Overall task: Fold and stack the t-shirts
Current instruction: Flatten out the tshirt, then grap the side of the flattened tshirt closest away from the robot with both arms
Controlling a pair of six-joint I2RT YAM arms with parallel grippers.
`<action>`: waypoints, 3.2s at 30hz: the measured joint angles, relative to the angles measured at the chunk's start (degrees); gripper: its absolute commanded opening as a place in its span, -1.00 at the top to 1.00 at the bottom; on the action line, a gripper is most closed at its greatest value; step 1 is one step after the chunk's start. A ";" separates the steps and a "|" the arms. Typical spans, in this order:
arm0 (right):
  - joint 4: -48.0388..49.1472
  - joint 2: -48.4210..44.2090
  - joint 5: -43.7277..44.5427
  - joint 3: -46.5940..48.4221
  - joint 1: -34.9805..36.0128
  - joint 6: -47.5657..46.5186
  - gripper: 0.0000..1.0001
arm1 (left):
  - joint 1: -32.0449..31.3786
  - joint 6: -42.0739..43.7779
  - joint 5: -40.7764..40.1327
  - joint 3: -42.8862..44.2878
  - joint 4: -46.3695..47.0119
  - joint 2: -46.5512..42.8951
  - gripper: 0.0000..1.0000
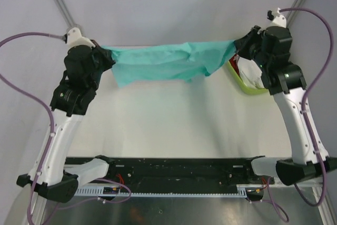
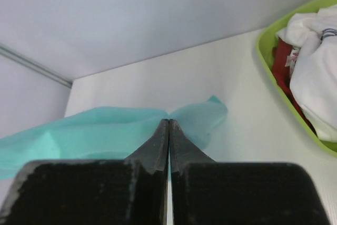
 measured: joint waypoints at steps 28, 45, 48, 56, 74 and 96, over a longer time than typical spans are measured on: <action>7.76 21.53 -15.76 25.64 -8.02 7.80 1.00 | 8.57 4.59 3.28 42.77 -3.93 30.71 1.00; 8.61 9.35 -20.90 -37.94 -6.23 9.05 -0.24 | 10.25 -0.24 5.25 -25.49 -0.57 12.33 -0.19; 6.03 11.65 -19.10 -40.54 -4.31 7.93 -0.34 | 10.56 -1.22 7.85 -30.69 -1.90 15.19 -0.36; 5.66 5.77 -9.60 -42.95 3.72 6.91 -0.22 | 11.04 -1.60 8.76 -31.50 -0.02 10.62 -0.26; 6.58 9.44 3.74 -50.42 22.36 13.20 -0.10 | 11.96 -1.62 8.66 -29.97 0.63 13.46 -0.19; 1.29 5.62 10.29 -52.81 25.92 14.12 0.94 | 13.90 -3.65 6.62 -29.97 1.88 21.57 0.21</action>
